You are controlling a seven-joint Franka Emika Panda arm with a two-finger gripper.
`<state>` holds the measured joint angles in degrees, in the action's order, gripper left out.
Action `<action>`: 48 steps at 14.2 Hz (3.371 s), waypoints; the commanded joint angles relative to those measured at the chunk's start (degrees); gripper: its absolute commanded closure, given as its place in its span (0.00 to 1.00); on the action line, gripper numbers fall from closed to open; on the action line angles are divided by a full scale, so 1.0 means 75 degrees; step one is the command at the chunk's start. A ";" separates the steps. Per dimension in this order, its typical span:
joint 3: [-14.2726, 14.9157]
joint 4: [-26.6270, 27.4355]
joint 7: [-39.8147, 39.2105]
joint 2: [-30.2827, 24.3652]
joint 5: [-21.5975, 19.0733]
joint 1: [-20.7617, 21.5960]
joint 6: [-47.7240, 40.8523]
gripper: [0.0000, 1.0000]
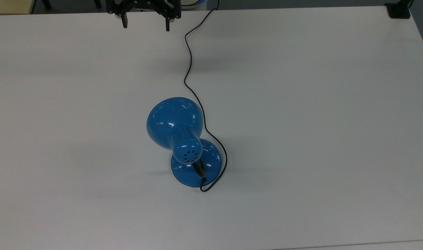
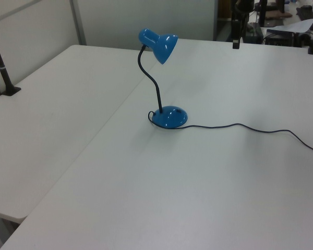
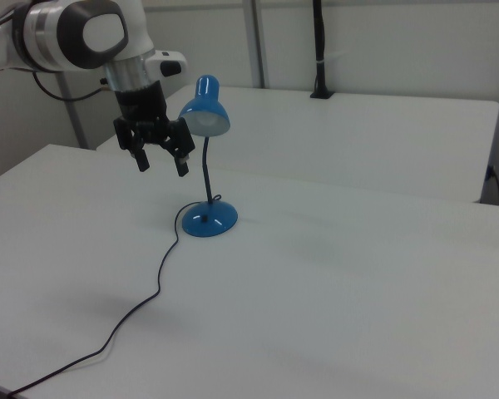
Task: Turn on the lamp
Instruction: 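Move the gripper toward the blue lamp's base and lower it, then lower the gripper onto the switch on the lamp base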
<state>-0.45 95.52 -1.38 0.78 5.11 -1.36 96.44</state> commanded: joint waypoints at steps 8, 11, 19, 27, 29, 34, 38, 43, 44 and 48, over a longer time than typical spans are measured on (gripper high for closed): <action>-0.0022 -0.0068 -0.0061 0.0036 -0.0048 0.0099 -0.0214 0.42; -0.0033 -0.0045 -0.0190 0.0048 -0.0060 0.0099 -0.0226 1.00; -0.0104 0.0107 -0.0812 0.0633 -0.0130 0.0274 0.1071 1.00; -0.0268 0.1359 -0.1280 0.1571 -0.0130 0.0474 0.4714 1.00; -0.0268 0.1548 -0.1316 0.1746 -0.0154 0.0463 0.5489 1.00; -0.0338 0.1456 -0.1246 0.2484 -0.0727 0.0439 0.7012 1.00; -0.0479 0.1432 -0.1199 0.2930 -0.0775 0.0404 0.7835 1.00; -0.0491 0.1281 -0.1023 0.3352 -0.0775 0.0404 0.8387 1.00; -0.0491 0.1268 -0.1023 0.3411 -0.0763 0.0404 0.8387 1.00; -0.0491 0.1244 -0.1034 0.3505 -0.0728 0.0369 0.8434 1.00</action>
<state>-3.64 105.52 -9.43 26.15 0.43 1.77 158.38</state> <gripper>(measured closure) 0.991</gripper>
